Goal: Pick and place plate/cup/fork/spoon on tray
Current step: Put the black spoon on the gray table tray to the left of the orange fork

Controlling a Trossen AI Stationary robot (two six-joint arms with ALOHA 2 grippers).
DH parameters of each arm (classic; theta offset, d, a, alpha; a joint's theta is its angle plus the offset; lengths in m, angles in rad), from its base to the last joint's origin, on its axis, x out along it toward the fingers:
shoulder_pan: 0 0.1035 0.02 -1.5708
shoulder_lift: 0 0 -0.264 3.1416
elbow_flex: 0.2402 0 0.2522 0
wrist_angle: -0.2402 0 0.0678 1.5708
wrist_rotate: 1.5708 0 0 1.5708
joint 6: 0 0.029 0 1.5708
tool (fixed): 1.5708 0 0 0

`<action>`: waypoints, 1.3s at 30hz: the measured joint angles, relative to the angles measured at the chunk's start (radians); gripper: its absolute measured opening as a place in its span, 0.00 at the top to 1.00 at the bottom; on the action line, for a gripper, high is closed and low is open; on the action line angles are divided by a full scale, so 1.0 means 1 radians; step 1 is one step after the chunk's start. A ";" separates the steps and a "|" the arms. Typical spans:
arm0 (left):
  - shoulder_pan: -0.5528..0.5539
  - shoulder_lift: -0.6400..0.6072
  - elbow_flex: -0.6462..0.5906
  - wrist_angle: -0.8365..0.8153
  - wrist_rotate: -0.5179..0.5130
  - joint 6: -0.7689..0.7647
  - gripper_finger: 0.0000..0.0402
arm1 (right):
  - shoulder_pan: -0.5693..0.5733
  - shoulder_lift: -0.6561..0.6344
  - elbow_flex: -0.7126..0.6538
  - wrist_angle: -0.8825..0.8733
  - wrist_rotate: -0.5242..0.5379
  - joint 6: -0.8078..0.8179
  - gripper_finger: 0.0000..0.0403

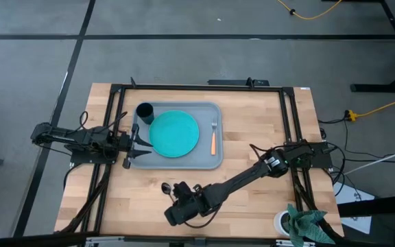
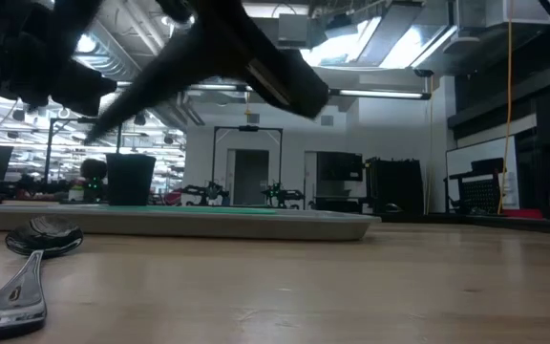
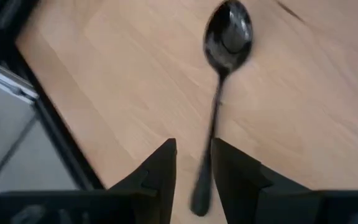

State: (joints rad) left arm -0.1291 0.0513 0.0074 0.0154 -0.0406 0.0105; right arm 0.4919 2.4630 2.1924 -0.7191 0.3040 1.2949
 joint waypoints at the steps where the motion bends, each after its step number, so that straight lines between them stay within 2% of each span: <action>1: 0.000 0.000 0.000 0.000 0.000 0.000 0.73 | 0.000 0.000 -0.002 -0.006 0.000 -0.013 0.74; 5: 0.000 0.000 0.000 0.000 0.000 0.000 0.73 | -0.002 -0.002 -0.002 -0.001 -0.007 -0.072 0.74; 14: 0.000 0.000 0.000 0.000 0.000 0.000 0.73 | -0.025 0.048 -0.006 0.147 -0.013 -0.265 0.74; 20: 0.000 0.000 0.000 0.000 0.000 0.000 0.73 | -0.067 0.110 -0.007 0.227 -0.083 -0.255 0.74; 25: 0.000 0.000 0.000 0.000 0.000 0.000 0.73 | -0.091 0.117 -0.007 0.260 -0.088 -0.259 0.74; 35: 0.000 0.000 0.000 0.000 0.001 0.000 0.73 | -0.097 0.126 -0.006 0.188 -0.088 -0.212 0.74; 39: 0.000 0.000 0.000 0.000 0.001 0.000 0.73 | -0.097 0.126 -0.004 0.144 -0.056 -0.169 0.74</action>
State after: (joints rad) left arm -0.1291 0.0513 0.0074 0.0154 -0.0401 0.0105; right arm 0.3953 2.5885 2.1883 -0.5748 0.2477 1.1258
